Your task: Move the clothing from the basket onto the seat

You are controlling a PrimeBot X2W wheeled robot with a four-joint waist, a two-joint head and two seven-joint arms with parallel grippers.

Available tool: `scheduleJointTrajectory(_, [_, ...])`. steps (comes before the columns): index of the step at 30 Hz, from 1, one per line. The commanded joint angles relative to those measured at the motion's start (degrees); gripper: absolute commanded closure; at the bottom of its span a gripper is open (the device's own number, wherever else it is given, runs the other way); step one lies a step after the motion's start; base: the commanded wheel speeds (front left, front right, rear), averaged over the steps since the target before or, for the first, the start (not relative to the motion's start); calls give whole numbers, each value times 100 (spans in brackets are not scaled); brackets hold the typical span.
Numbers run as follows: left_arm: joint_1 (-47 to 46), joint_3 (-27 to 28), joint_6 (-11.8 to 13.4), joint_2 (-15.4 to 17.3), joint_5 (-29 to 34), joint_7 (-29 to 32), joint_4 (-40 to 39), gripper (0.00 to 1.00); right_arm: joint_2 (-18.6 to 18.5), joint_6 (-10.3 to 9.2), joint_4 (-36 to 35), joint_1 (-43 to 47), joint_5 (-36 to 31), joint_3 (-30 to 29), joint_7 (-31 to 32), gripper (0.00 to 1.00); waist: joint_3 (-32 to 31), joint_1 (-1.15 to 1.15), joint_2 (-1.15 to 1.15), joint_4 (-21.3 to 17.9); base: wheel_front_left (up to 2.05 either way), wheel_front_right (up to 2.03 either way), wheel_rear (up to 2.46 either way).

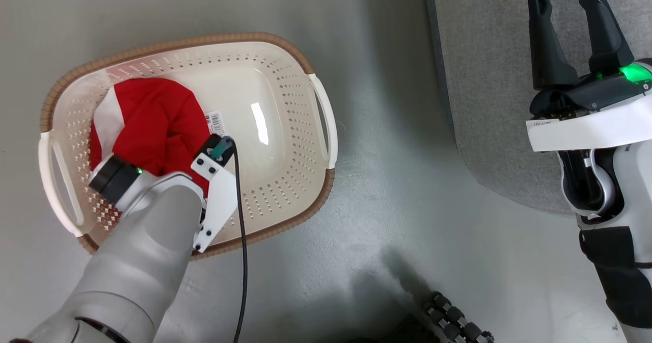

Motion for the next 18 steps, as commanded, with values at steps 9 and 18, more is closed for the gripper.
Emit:
scheduleJointTrajectory(9, [-95,-42,28,51,24,-191,-46,100,31,16,-92,68,16,-25,-34,0,86,0,0,-14,0,0,0])
scheduleJointTrajectory(18, [77,-63,22,-18,-125,-1144,-160,100,27,16,14,88,-16,-111,-34,0,-417,0,0,67,0,0,0])
